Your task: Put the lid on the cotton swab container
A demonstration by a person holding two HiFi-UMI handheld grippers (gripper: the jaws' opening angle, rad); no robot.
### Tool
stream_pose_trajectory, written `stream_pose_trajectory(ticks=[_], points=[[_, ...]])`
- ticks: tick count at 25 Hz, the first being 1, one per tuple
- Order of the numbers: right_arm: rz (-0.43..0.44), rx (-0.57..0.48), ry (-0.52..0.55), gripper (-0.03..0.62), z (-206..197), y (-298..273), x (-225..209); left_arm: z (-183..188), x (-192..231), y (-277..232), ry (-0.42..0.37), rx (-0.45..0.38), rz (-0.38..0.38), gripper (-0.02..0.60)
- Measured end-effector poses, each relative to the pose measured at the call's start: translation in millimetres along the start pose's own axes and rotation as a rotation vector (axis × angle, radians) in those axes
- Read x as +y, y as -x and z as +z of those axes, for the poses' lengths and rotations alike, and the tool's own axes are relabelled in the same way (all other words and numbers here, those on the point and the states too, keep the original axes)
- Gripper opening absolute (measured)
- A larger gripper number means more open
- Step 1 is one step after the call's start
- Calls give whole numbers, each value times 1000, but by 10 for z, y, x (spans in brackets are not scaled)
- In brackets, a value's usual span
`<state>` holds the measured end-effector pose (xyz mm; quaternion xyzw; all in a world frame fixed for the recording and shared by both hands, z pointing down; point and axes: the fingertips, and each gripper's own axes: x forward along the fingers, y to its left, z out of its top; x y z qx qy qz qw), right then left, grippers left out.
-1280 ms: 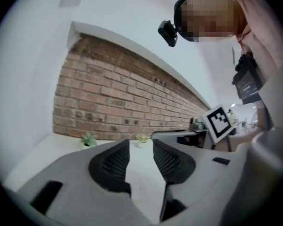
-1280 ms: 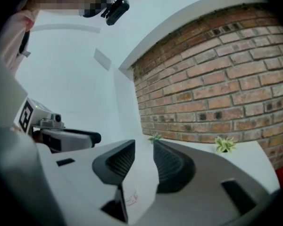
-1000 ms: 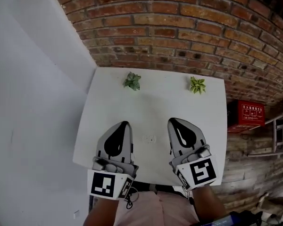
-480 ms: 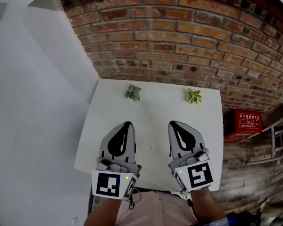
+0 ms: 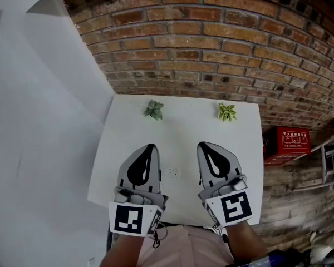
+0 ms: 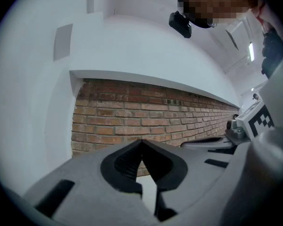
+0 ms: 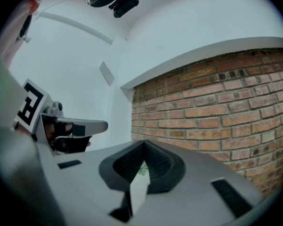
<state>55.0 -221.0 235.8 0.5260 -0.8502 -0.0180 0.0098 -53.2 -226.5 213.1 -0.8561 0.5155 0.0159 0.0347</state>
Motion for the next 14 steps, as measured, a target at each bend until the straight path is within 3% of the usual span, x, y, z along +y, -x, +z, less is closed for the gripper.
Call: stream_pose_trajectory(ticks=[14], points=[[-1, -13, 14, 5, 11, 49, 20, -21, -69, 36, -4, 9, -9, -2]])
